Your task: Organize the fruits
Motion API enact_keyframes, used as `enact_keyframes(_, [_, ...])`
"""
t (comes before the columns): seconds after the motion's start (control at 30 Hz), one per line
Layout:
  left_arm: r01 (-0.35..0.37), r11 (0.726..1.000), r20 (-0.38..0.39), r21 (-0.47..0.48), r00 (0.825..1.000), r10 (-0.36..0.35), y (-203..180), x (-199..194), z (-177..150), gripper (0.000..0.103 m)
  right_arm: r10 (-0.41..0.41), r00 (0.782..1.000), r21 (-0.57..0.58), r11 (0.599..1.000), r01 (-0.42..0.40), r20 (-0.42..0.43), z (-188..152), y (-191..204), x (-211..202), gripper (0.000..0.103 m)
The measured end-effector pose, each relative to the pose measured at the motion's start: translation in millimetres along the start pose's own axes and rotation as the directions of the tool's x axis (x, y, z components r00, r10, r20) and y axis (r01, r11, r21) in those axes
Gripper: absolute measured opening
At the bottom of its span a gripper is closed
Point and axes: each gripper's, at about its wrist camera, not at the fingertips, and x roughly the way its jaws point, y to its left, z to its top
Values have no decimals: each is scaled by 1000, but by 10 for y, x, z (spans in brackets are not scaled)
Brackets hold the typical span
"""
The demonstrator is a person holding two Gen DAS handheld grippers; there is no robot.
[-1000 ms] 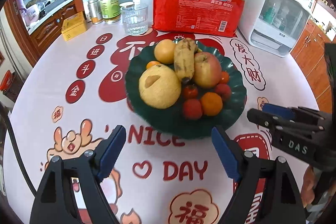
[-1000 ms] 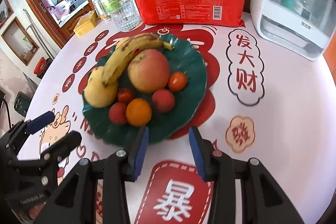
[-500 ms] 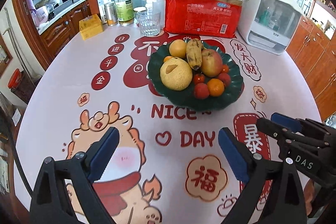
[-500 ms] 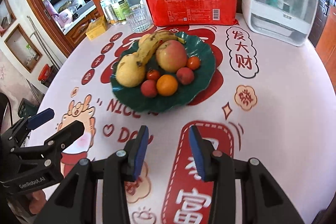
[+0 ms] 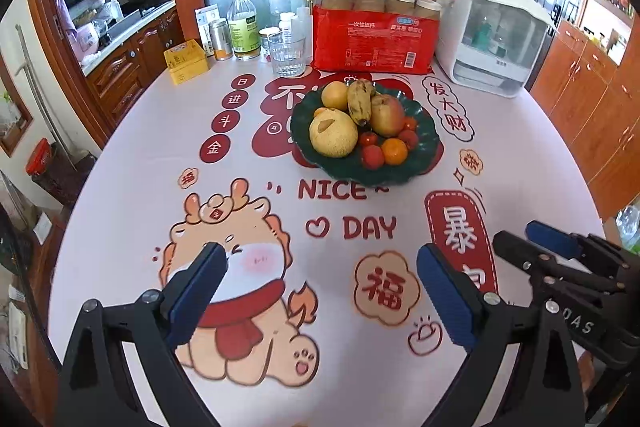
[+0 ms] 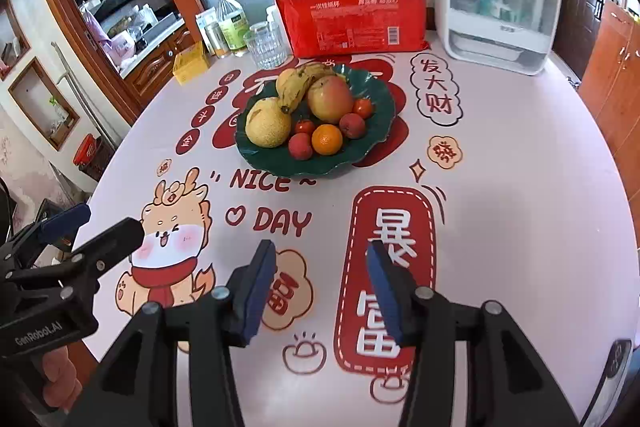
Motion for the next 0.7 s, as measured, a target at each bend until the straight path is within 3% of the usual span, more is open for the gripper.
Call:
enact_keyframes(0.37, [14,1000,-42,17,999,-13,-58,-369,-324,96,-26,999,43,999,25,19,-331,65,-473,58])
enact_keyframes(0.7, [12,1000,-36,16,999,-11,-127,-512,-351,99,-60,998,49,997,58,36,-464,124,-684,62])
